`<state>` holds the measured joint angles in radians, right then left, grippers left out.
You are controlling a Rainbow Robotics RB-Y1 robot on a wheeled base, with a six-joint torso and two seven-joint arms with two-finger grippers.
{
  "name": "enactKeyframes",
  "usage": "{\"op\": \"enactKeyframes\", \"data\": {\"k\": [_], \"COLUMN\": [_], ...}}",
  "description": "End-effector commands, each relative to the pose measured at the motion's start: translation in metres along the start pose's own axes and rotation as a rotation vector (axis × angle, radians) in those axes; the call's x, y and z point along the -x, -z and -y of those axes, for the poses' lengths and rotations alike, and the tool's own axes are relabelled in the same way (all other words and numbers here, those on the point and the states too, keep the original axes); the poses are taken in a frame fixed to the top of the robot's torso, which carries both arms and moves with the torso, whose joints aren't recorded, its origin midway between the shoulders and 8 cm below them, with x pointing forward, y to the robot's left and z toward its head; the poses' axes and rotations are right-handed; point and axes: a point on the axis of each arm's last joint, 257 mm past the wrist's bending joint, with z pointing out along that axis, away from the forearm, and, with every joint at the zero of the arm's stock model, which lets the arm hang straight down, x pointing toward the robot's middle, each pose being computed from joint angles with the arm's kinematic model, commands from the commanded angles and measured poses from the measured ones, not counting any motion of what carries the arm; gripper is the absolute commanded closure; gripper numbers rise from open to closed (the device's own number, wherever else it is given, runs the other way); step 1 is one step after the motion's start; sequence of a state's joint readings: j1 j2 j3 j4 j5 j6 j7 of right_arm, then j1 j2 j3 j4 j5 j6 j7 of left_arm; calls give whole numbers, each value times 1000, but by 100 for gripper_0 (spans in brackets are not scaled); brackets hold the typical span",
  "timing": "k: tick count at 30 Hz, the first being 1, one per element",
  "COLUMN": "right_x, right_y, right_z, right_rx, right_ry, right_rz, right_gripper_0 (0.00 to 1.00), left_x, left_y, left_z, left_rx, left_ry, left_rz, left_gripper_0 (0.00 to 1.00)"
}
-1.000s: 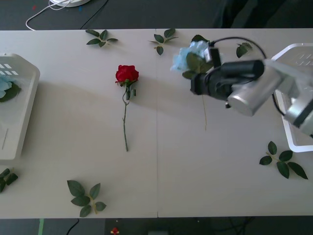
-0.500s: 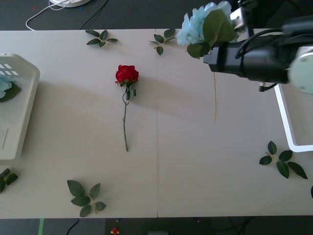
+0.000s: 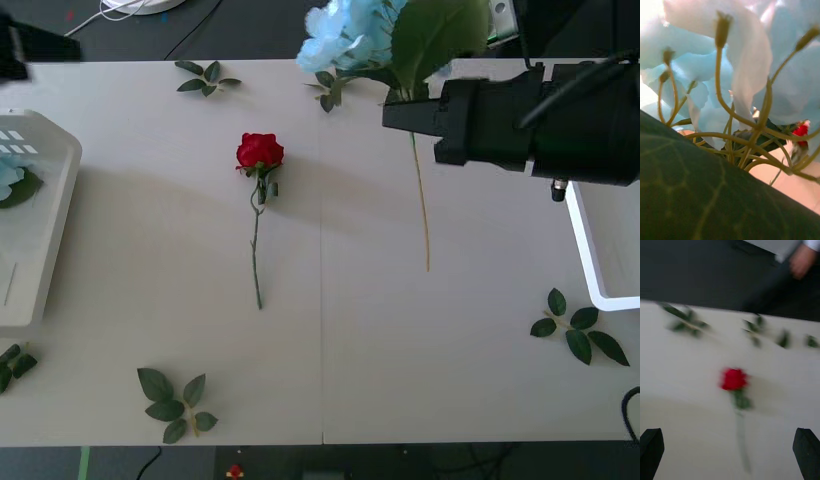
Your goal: Place the red flowers into the right box and the blue flowers into the left box. If a person shows an open palm, hand one flower to the person first, then continue sorting.
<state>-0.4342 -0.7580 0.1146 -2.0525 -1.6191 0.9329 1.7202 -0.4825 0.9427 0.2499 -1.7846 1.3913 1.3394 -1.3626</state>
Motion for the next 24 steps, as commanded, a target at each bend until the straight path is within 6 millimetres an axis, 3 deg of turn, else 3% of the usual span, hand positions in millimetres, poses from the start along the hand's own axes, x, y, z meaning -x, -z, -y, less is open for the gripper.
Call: {"op": "enactKeyframes", "data": {"k": [1, 6, 9, 13, 18, 24], "right_x": [8, 6, -1, -5, -6, -8], "right_y": [0, -3, -10, -21, -34, -34], "right_z": [-32, -47, -54, -63, -67, -66], "right_rx": [102, 156, 194, 238, 245, 244], "right_ry": [89, 168, 168, 159, 158, 160], "right_rz": [54, 81, 85, 123, 168, 165], "right_gripper_0": [100, 100, 100, 100, 100, 100], "left_x": [-13, -64, -83, -97, -113, -129], "left_y": [6, 9, 10, 0, -28, -46], "left_z": [55, 82, 96, 120, 166, 195], "left_rx": [-165, -272, -332, -421, -565, -640], "left_ry": [54, 63, 62, 66, 90, 90], "left_rz": [-70, -257, -326, -355, -365, -384], "left_gripper_0": [0, 0, 0, 0, 0, 0]}}
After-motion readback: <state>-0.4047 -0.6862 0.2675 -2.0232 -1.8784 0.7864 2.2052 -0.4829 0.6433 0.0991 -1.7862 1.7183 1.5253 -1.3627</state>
